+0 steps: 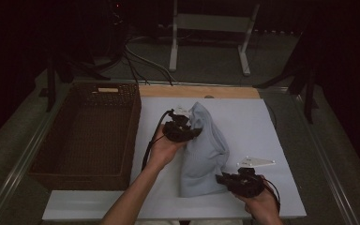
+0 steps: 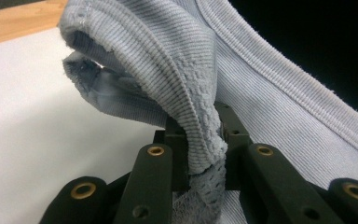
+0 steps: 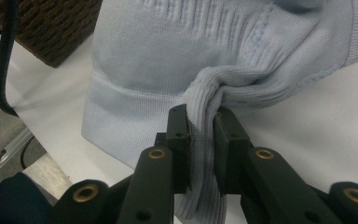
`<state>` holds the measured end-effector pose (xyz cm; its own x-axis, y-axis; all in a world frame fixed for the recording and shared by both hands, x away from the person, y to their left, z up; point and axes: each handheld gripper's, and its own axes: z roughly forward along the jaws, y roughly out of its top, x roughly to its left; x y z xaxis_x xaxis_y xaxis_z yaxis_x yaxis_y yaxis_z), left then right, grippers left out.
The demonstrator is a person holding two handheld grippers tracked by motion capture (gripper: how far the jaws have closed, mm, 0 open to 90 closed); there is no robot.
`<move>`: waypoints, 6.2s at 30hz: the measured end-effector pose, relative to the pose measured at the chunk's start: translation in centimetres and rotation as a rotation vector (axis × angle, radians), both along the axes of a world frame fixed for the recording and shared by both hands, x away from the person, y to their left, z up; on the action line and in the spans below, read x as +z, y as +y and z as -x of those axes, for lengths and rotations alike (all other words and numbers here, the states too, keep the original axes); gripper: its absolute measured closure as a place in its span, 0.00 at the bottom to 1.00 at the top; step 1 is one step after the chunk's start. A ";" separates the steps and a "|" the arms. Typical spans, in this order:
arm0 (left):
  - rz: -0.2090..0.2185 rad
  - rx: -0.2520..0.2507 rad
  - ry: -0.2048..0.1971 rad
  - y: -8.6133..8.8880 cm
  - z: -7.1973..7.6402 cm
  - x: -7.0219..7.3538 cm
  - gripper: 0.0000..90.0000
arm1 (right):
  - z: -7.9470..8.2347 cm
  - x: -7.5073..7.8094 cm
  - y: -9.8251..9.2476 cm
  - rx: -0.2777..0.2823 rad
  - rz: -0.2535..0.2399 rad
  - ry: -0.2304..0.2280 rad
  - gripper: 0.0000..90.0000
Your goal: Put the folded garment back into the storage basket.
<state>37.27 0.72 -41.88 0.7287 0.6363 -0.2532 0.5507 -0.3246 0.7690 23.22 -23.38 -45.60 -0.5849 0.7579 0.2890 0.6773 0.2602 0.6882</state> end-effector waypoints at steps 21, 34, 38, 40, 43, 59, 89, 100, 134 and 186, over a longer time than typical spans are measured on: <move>0.037 0.013 0.028 1.8 -0.4 1.2 0.89 | -0.9 1.5 1.6 0.039 -0.035 -0.022 0.88; 0.044 0.041 0.020 3.2 -0.8 2.5 0.89 | -1.5 3.2 2.6 0.070 -0.056 -0.061 0.88; 0.052 0.052 0.022 3.8 -1.1 2.9 0.89 | -1.8 3.8 3.1 0.079 -0.067 -0.070 0.88; 0.052 0.061 0.024 4.1 -1.2 3.0 0.89 | -2.0 4.1 3.3 0.084 -0.072 -0.075 0.88; 0.051 0.064 0.023 4.3 -1.2 3.2 0.89 | -2.0 4.3 3.4 0.088 -0.073 -0.076 0.88; 0.059 0.091 0.018 5.8 -1.6 4.3 0.89 | -2.8 5.8 4.9 0.118 -0.086 -0.096 0.88; 0.067 0.152 0.013 8.3 -2.4 5.5 0.89 | -4.3 7.6 7.9 0.153 -0.116 -0.118 0.88; 0.077 0.171 0.013 9.3 -2.7 5.8 0.89 | -5.0 7.9 8.9 0.159 -0.115 -0.117 0.88; 0.066 0.226 -0.004 13.1 -4.3 6.6 0.89 | -7.7 9.2 12.6 0.164 -0.119 -0.112 0.88; 0.116 0.316 -0.016 16.8 -6.4 7.3 0.89 | -11.4 9.9 17.2 0.160 -0.121 -0.119 0.88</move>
